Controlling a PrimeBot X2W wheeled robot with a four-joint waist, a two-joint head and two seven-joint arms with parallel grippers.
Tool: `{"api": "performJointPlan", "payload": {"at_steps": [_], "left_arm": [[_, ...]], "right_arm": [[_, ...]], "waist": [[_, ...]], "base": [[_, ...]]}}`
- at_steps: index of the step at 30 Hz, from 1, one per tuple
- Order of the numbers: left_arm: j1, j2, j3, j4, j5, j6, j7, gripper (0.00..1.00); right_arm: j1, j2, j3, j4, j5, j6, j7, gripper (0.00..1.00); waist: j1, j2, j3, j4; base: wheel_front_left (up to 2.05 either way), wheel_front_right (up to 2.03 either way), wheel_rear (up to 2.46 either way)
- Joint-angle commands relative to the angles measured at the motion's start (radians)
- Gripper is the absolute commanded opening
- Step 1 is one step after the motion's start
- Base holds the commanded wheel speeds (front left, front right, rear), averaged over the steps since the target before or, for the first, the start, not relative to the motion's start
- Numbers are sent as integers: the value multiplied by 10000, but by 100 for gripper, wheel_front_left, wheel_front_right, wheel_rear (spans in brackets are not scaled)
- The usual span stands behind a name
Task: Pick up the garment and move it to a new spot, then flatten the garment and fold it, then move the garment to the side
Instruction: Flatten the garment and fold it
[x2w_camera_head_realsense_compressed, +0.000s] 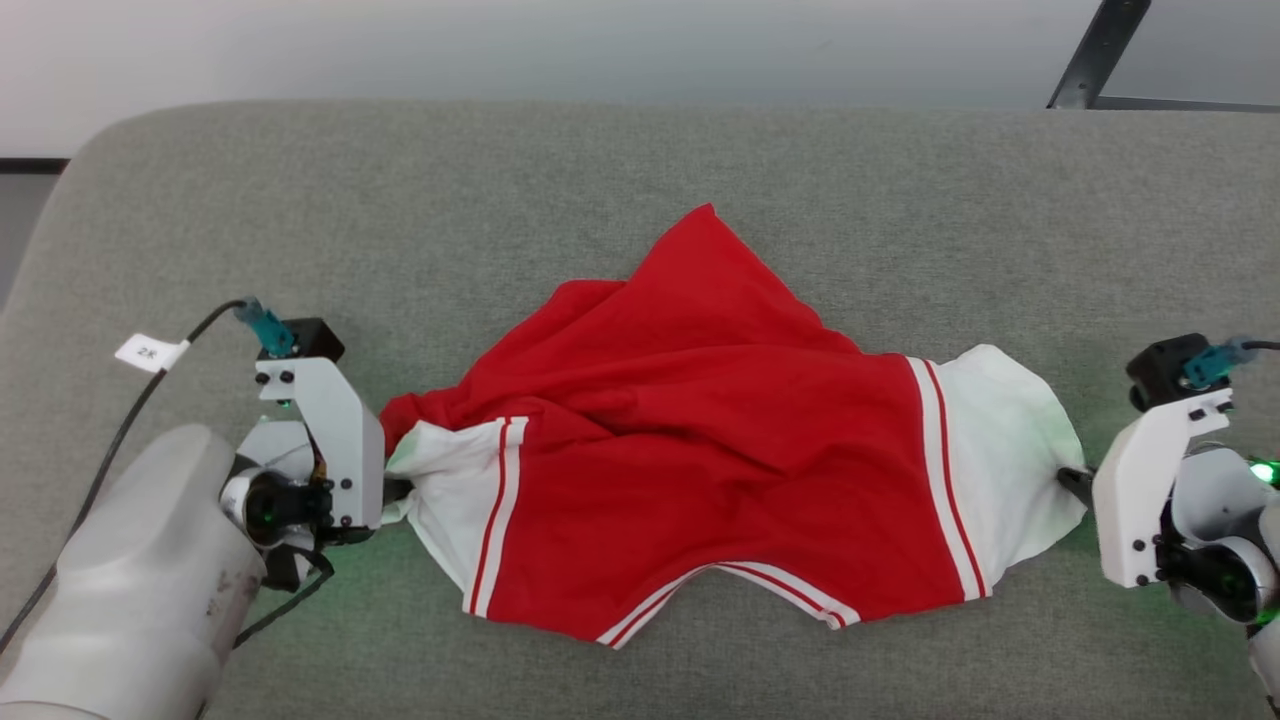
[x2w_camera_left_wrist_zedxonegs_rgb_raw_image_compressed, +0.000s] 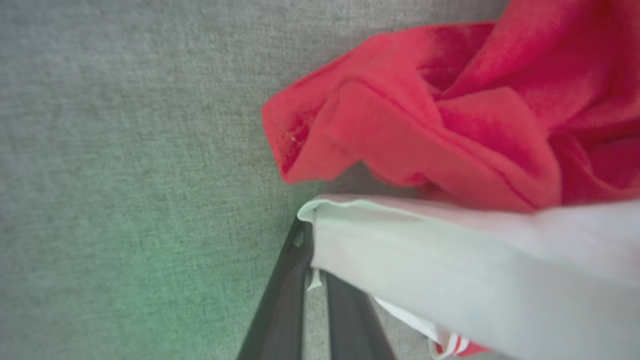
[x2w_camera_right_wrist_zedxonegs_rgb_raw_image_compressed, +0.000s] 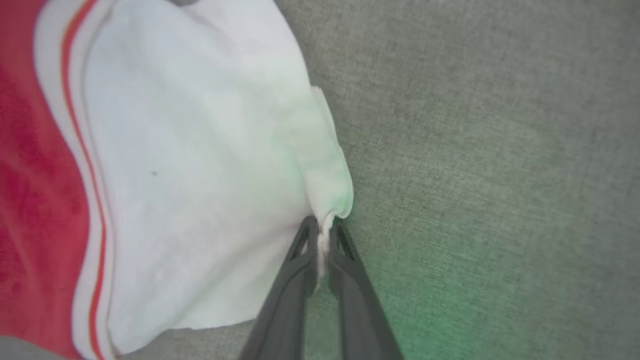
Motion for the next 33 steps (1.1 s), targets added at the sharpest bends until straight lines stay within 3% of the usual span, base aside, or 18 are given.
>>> {"api": "performJointPlan", "payload": {"at_steps": [1,9,19,26,33], "left_arm": [[570,-297,-285,225,-15,-45,139,0],[269,-16,-170,107,-329,-63,670,0],[-814,502,128,-1398,-578,493,1819,0],[-1721,593,315,-2392,-632,942,2312,0],[-2983,427,694,-2558,-632,1213,2186,0]], "right_arm": [[181,133,255,212,77,3,69,0],[-354,-223,203,-194,1669,5,424,0],[-1143,-717,-561,-1246,2896,3,1009,0],[-2273,-310,-929,-1221,2762,3,983,0],[-4015,652,-1667,-298,2576,3,358,0]], "waist": [[0,0,5,18],[0,0,-249,58],[0,0,-1084,135],[0,0,-1646,132],[0,0,-1861,33]], "base": [[0,0,0],[0,0,0],[0,0,0],[0,0,0],[0,0,0]]}}
